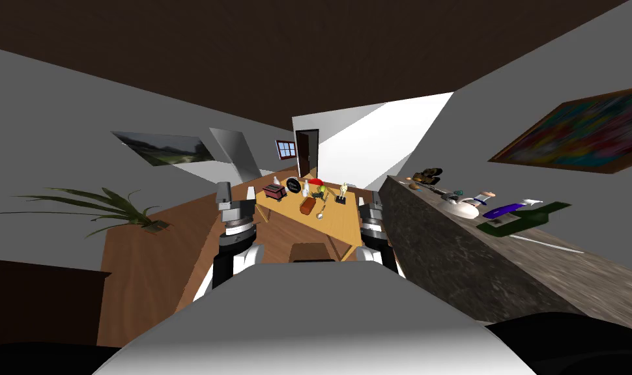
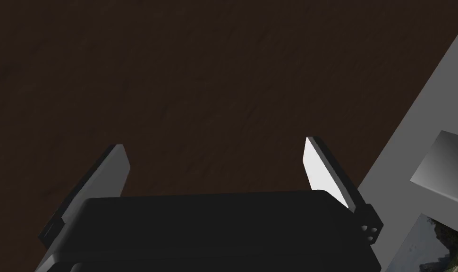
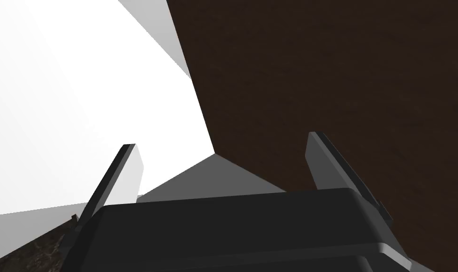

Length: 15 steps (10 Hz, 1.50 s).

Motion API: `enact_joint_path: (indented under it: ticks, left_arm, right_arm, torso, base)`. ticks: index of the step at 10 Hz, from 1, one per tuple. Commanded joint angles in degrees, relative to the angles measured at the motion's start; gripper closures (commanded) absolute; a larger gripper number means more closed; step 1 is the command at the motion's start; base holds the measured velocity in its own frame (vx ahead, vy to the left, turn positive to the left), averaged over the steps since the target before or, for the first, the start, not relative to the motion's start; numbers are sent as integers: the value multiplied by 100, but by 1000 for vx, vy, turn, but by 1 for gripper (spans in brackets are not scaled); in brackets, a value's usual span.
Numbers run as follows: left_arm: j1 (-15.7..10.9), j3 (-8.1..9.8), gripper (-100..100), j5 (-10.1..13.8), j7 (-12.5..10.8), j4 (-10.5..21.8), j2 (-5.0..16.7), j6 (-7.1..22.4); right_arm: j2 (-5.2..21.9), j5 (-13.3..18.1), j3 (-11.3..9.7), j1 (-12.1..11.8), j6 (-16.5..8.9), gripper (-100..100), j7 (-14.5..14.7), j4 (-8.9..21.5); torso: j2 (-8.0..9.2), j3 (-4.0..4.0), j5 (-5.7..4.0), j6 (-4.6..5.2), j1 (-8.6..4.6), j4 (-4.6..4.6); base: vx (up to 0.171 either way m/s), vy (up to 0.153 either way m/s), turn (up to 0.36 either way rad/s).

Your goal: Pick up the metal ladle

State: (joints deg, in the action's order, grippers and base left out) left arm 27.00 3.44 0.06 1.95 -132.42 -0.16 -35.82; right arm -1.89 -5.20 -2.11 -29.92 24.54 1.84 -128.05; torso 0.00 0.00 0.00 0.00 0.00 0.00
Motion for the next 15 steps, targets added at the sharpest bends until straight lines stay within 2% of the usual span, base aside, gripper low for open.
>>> enact_joint_path:
  ticks: [1, 4, 7, 12, 13, 15]
  left_arm:
    - [0, 0, 0, 0, 0, 0, 0, 0]
    - [-1, 0, 0, 0, 0, 0, 0, 0]
    - [-1, 0, 0, 0, 0, 0, 0, 0]
    - [-1, 0, 0, 0, 0, 0, 1, 0]
    - [-1, 0, 0, 0, 0, 1, 1, 0]
    - [-1, 0, 0, 0, 0, 0, 0, 0]
  right_arm:
    - [213, 53, -21, 1, 11, -100, 40, 33]
    - [716, 274, -104, 17, 56, -100, 207, 182]
    - [1234, 655, -240, 56, 132, -100, 493, 458]
    - [2078, 1523, -545, 210, 320, -100, 1199, 1212]
    - [2080, 1604, -545, 210, 320, -100, 1199, 1212]
    - [2411, 1987, -679, 313, 412, -100, 1548, 1604]
  torso:
    - [0, 0, 0, 0, 0, 0]
    - [21, 12, -4, -1, -19, 4]
    - [32, 19, -5, 0, -24, 7]
    - [30, 17, -8, -1, -32, 7]
    - [32, 19, -7, -1, -30, 7]
    - [18, 11, -5, -1, -20, 5]
  base:
    - [-18, -8, 25]
    - [-55, -47, 55]
    - [-86, -60, 101]
    - [-90, -72, 172]
    - [-67, -43, 58]
    - [-57, -36, 195]
